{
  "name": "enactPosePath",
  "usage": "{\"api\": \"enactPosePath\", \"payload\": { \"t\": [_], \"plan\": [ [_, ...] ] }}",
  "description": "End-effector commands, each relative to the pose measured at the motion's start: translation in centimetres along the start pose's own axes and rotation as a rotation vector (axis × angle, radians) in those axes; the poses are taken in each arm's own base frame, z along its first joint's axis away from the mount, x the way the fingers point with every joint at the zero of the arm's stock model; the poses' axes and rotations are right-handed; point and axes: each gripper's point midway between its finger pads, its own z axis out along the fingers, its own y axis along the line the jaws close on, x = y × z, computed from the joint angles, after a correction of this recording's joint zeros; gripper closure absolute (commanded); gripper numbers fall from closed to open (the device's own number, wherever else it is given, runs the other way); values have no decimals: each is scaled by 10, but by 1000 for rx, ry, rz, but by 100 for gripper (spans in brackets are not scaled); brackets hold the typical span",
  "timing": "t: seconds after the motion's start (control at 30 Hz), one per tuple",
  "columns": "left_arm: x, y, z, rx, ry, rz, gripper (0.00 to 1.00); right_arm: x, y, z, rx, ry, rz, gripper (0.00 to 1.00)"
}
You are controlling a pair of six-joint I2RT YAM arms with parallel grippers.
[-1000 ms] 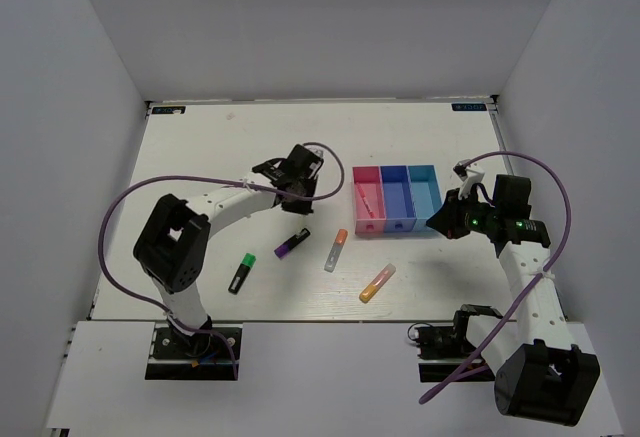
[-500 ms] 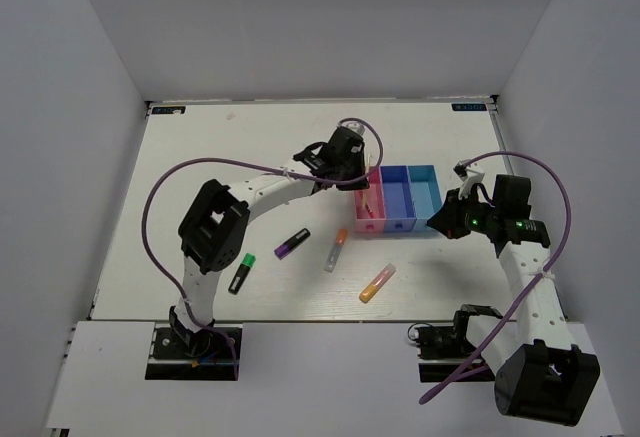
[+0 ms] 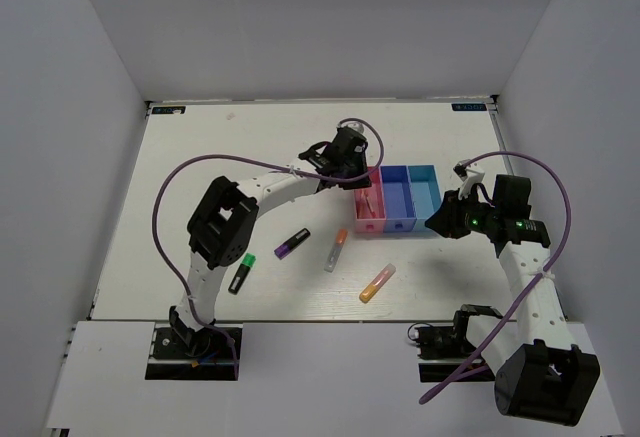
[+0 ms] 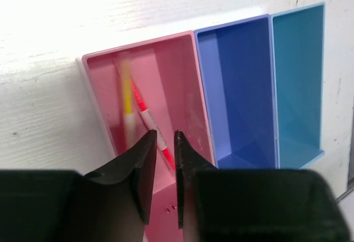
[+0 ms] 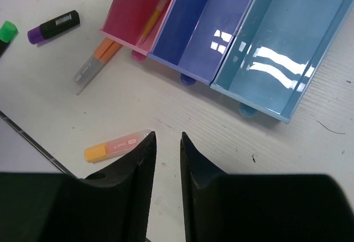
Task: Sort the stationery into containers
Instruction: Place the pen in the storage box, then pick up the pen from the center of the board.
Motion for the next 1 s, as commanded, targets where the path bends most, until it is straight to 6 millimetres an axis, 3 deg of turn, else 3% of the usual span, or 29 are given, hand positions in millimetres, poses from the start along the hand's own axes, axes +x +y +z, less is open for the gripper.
{"api": "enactPosePath", "payload": {
  "t": [0.0, 0.1, 0.23, 0.27, 0.3, 0.33, 0.37, 0.4, 0.5, 0.57, 0.6, 0.7, 0.97],
  "plan": [
    [-31, -32, -36, 77, -82, 27, 72, -18, 2, -5, -3, -36, -41, 72],
    [-28, -39, -65, 77, -103, 157, 100, -19, 3, -6, -5, -39, -48, 80],
    [11, -5, -101, -22, -57, 409, 100, -18, 4, -6, -13, -42, -64, 82],
    [17, 4, -125, -38, -71, 442, 98, -17, 4, -6, -17, -41, -68, 73],
    [40, 31, -128, -83, -1, 515, 82, -18, 7, -6, -32, -46, -77, 65],
    [47, 42, -134, -93, 21, 566, 74, -17, 9, -6, -49, -48, -100, 57],
    [66, 66, -151, -121, 62, 588, 67, -16, 10, -5, -62, -49, -110, 36],
    [74, 80, -156, -150, 89, 619, 53, -12, 13, -3, -92, -42, -132, 31],
    [93, 125, -168, -230, 160, 637, 48, -10, 23, -2, -154, -54, -157, 28],
    [104, 139, -166, -231, 212, 640, 47, -7, 28, 0, -196, -52, -164, 39],
    [106, 148, -162, -239, 231, 665, 47, -7, 32, 0, -220, -58, -170, 61],
    [113, 166, -151, -270, 271, 698, 42, -2, 38, 0, -264, -51, -183, 89],
    [105, 173, -125, -254, 297, 683, 36, -1, 43, -1, -301, -62, -210, 78]
  ]
}}
